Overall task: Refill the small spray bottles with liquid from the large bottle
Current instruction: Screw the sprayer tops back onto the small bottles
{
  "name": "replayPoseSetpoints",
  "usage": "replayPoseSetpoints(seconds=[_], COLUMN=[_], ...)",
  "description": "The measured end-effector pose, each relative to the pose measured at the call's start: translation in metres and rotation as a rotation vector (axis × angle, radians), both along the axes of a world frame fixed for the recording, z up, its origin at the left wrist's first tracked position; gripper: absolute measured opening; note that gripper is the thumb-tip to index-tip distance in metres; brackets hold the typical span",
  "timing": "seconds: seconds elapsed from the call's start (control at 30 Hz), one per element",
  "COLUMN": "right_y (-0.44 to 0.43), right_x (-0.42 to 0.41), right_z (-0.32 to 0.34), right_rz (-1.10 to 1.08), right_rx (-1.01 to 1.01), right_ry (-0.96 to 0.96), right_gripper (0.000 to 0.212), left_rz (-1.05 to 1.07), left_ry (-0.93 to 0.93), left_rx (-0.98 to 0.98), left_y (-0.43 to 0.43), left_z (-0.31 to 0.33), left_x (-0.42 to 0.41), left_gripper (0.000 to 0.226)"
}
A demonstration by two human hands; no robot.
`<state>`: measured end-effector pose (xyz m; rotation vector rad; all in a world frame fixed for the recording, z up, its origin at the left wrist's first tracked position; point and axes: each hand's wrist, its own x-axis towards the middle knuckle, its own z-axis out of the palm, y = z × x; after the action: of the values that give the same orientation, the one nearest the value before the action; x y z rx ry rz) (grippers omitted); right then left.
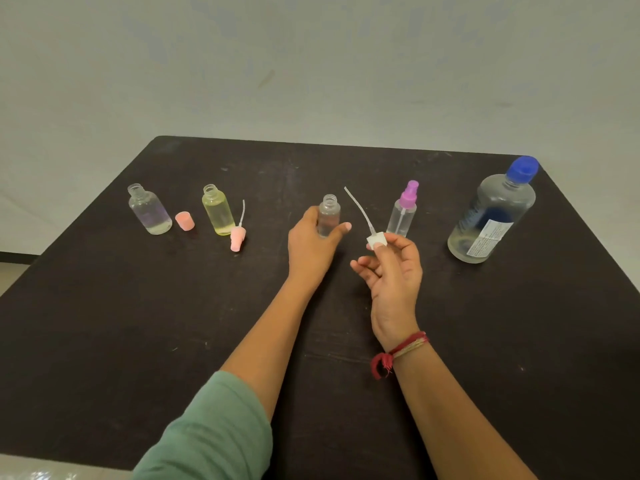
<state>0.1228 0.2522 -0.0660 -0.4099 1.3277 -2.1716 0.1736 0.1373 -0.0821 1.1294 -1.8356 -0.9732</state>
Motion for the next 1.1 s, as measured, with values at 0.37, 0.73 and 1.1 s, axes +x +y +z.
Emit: replayPoseSetpoints(seconds=[0.37,0.73,1.1], right_y=[0.01,-0.002,-0.026], right_x=[-0.015,-0.01,-0.019], right_z=[0.022,0.031,0.045], right_rz=[-0.112,-0.174,0.16], right_rx=[-0.118,0.001,0.292], right_ry=[0.295,0.748,1.031], right_gripper=[0.021,0.019,0.024], left_rz=[-0.072,-0.08,-0.125], left_ry=[-0.016,-0.003,0.026], left_rx=[0.019,0.031,0.042], left_y=[0.025,0.026,0.031], left_z=[-0.004,-0.002,0.003], left_x=[0.023,0.025,0.028], left_gripper=[0.044,0.041,0.042])
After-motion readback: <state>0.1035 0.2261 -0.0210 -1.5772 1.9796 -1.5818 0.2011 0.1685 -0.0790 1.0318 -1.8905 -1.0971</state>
